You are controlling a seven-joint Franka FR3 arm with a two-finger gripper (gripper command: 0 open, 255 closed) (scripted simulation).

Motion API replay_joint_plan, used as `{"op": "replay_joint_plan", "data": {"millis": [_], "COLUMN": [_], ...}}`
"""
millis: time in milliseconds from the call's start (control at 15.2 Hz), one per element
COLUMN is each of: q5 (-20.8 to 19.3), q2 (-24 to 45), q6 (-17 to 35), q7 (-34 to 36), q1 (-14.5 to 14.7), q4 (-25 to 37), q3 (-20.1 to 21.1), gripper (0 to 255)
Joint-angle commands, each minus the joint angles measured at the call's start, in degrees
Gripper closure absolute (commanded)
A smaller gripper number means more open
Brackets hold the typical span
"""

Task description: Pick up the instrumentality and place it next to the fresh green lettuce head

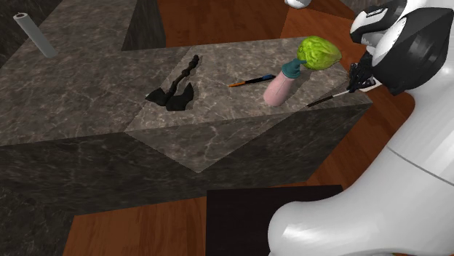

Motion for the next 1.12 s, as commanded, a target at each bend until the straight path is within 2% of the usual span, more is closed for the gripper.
{"op": "replay_joint_plan", "data": {"millis": [0,660,1056], "q5": [-0.1,-0.4,-0.4], "q2": [0.7,4.9,4.9], "q6": [1.2,6.8,6.8], "q7": [0.0,0.0,0.0], "q1": [0.1,0.2,0.2], "q4": [-0.4,-1.9,-1.9], "q3": [0.0,-0.3,-0.3], "gripper": [255,255,255]}}
